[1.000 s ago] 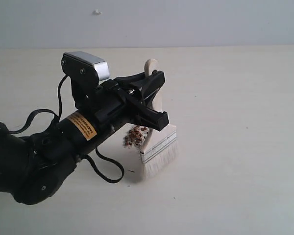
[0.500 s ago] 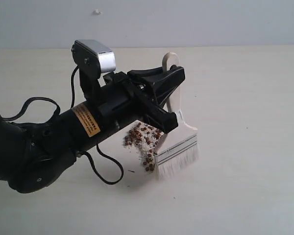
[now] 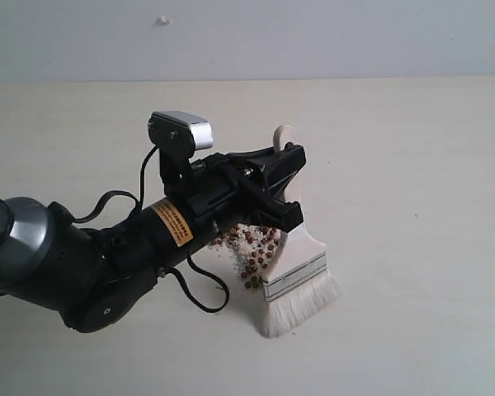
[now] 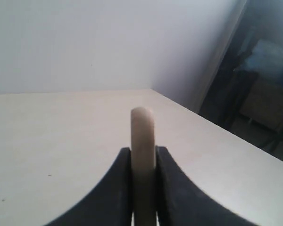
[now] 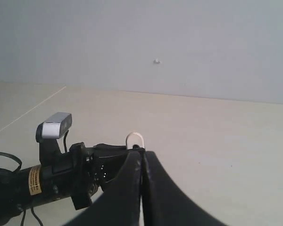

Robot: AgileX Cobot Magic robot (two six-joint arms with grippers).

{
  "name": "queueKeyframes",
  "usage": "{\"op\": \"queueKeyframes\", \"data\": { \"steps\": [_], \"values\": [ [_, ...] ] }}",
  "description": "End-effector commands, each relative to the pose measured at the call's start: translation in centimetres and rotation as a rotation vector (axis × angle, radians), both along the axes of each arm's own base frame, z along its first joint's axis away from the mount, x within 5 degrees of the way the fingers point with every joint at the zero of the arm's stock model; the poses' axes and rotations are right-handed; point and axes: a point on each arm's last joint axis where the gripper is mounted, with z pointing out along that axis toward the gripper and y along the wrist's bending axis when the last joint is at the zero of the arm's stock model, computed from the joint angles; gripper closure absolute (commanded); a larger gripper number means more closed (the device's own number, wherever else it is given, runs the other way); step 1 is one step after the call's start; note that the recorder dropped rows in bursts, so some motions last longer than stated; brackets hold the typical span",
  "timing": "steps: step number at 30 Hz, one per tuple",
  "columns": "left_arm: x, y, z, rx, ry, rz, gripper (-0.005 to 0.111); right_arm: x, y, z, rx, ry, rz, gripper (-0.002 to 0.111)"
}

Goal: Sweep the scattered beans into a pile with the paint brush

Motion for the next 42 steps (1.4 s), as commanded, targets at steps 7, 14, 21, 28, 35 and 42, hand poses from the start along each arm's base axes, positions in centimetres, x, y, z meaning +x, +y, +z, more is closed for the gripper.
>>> {"op": "queueKeyframes", "data": {
  "steps": [7,14,21,28,35,42],
  "values": [
    [0.8,0.5,-0.8,0.061,-0.020,0.095,0.107,0.0,0.0,0.0,0.007,-0.012,0.005,0.108],
    [2.5,1.7,-0.8,0.070,-0.030,0.165,0.107,0.0,0.0,0.0,0.007,-0.012,0.005,0.108],
    [3.8,2.7,-0.8,0.076,-0.036,0.211,0.107,0.0,0.0,0.0,0.007,-0.012,0.005,0.108],
    [4.9,3.5,-0.7,0.074,-0.039,0.245,0.107,0.0,0.0,0.0,0.007,-0.012,0.005,0.108],
    [4.1,2.9,2.1,0.006,-0.089,0.143,0.107,0.0,0.0,0.0,0.007,-0.012,0.005,0.108],
    [3.3,3.2,6.4,-0.110,-0.125,0.105,0.107,0.0,0.0,0.0,0.007,-0.012,0.005,0.108]
  ]
}}
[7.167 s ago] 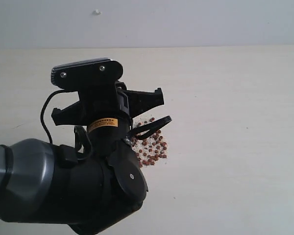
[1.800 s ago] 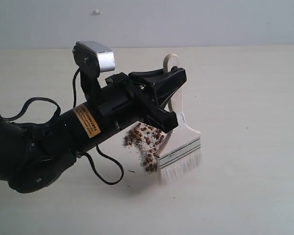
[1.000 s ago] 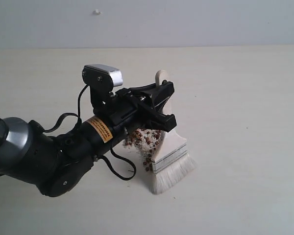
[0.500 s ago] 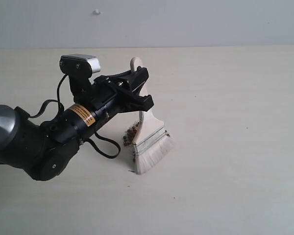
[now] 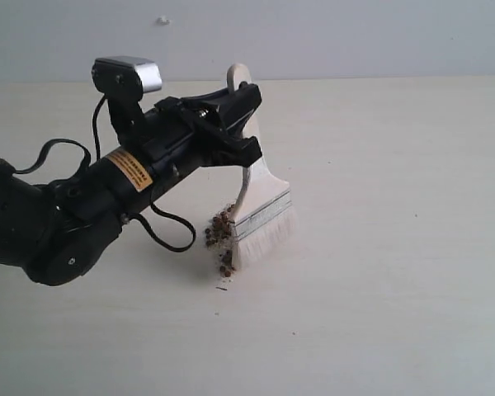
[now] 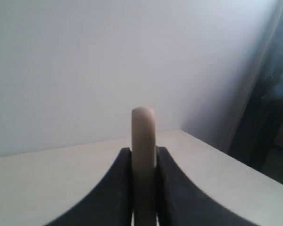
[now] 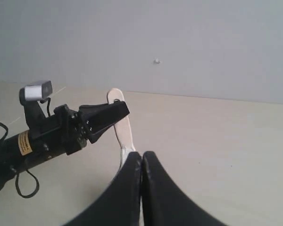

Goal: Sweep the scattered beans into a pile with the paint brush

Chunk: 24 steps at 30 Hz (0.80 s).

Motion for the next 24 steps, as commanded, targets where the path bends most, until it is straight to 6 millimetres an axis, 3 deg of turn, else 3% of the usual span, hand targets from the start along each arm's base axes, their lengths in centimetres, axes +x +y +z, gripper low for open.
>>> {"op": "queueKeyframes", "data": {
  "steps": [1,7,14,20,24],
  "values": [
    [-0.5,0.3,2.5,-0.061,-0.036,-0.028,0.107,0.0,0.0,0.0,0.007,-0.012,0.005,0.108],
    [-0.6,1.0,4.9,-0.083,0.016,0.007,0.107,0.0,0.0,0.0,0.007,-0.012,0.005,0.108],
    [0.1,3.1,7.7,-0.224,0.140,0.192,0.107,0.0,0.0,0.0,0.007,-0.012,0.005,0.108],
    [0.3,4.0,7.6,-0.285,0.260,0.339,0.107,0.0,0.0,0.0,0.007,-0.012,0.005,0.108],
    [0.0,2.3,7.3,-0.217,0.200,0.374,0.107,0.0,0.0,0.0,0.007,-0.012,0.005,0.108]
  ]
}}
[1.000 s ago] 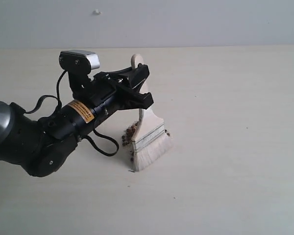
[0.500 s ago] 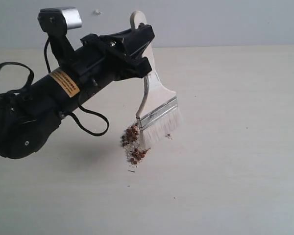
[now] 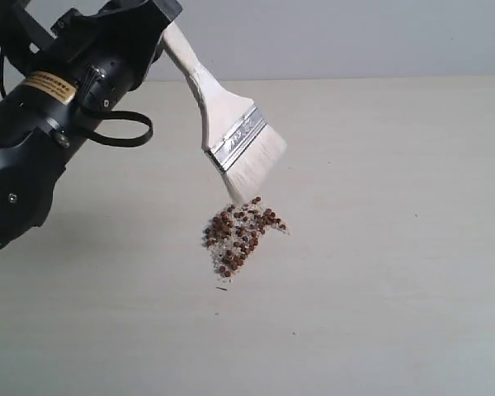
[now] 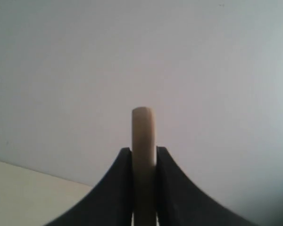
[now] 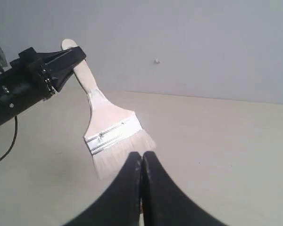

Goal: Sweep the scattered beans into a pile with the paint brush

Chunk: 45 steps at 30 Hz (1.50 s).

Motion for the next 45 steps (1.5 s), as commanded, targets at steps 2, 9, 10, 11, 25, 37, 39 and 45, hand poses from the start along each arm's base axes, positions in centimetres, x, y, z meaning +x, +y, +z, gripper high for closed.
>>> {"op": "queueKeyframes", "data": {
  "steps": [2,9,10,11,25,37,39,45],
  "values": [
    [-0.3,-2.7,-0.5,0.062,-0.016,0.050,0.107,0.0,0.0,0.0,0.007,-0.012,0.005,0.108],
    [0.2,-5.6,-2.6,0.060,0.067,0.082,0.107,0.0,0.0,0.0,0.007,-0.012,0.005,0.108],
    [0.3,-5.9,-2.9,0.070,0.062,0.077,0.107,0.0,0.0,0.0,0.007,-0.012,0.005,0.108],
    [0.3,-6.1,-3.0,0.078,0.059,0.073,0.107,0.0,0.0,0.0,0.007,-0.012,0.005,0.108],
    [-0.7,-9.1,-4.5,0.239,-0.067,-0.010,0.107,0.0,0.0,0.0,0.007,-0.012,0.005,0.108],
    [0.7,-10.3,-8.5,0.231,0.027,0.071,0.107,0.0,0.0,0.0,0.007,-0.012,0.005,0.108],
    [0.8,-10.1,-9.1,0.229,0.048,0.093,0.107,0.0,0.0,0.0,0.007,-0.012,0.005,0.108],
    [0.9,-10.1,-10.1,0.239,0.059,0.110,0.107,0.0,0.0,0.0,0.007,-0.012,0.005,0.108]
  ]
}}
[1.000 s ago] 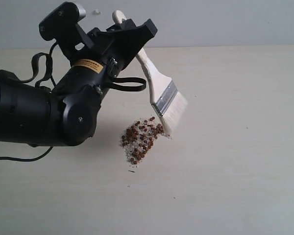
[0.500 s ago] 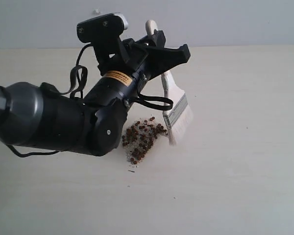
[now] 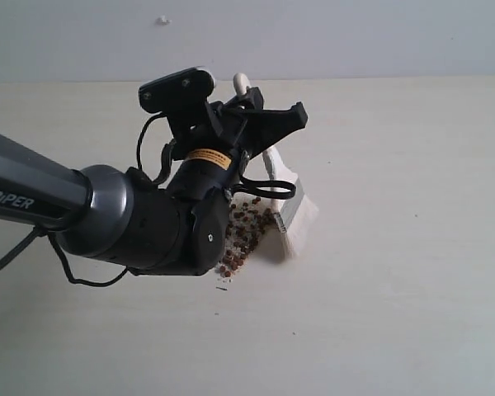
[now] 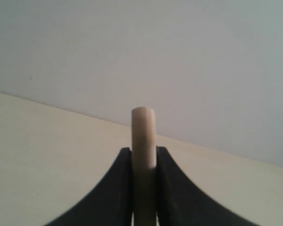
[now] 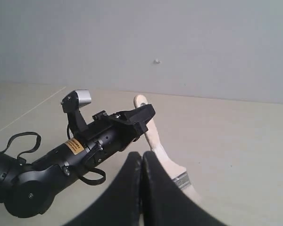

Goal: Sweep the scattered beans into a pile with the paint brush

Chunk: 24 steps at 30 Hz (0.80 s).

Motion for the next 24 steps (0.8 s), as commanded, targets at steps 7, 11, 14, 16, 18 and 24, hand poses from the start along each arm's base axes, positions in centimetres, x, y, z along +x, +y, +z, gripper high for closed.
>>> {"op": "queueKeyframes", "data": {
  "steps": [7,11,14,16,18,24],
  "values": [
    [0.4,0.5,-1.4,0.009,0.024,0.086,0.107,-0.1,-0.1,-0.2,-0.008,0.008,0.000,0.108],
    [0.5,1.0,-1.4,0.042,0.016,0.142,0.107,-0.1,-0.1,-0.2,-0.009,0.010,-0.001,0.108],
    [0.7,1.3,-1.5,0.064,0.019,0.170,0.107,-0.1,-0.1,-0.2,-0.009,0.010,-0.001,0.108],
    [0.7,1.4,-1.5,0.077,0.015,0.178,0.107,-0.1,-0.1,-0.2,-0.009,0.010,-0.001,0.108],
    [0.9,1.5,-1.5,0.076,0.013,0.185,0.107,-0.1,-0.1,-0.2,-0.009,0.010,-0.001,0.108],
    [1.0,1.7,-1.5,0.071,0.008,0.200,0.107,-0.1,-0.1,-0.2,-0.009,0.010,-0.001,0.108]
  ]
}}
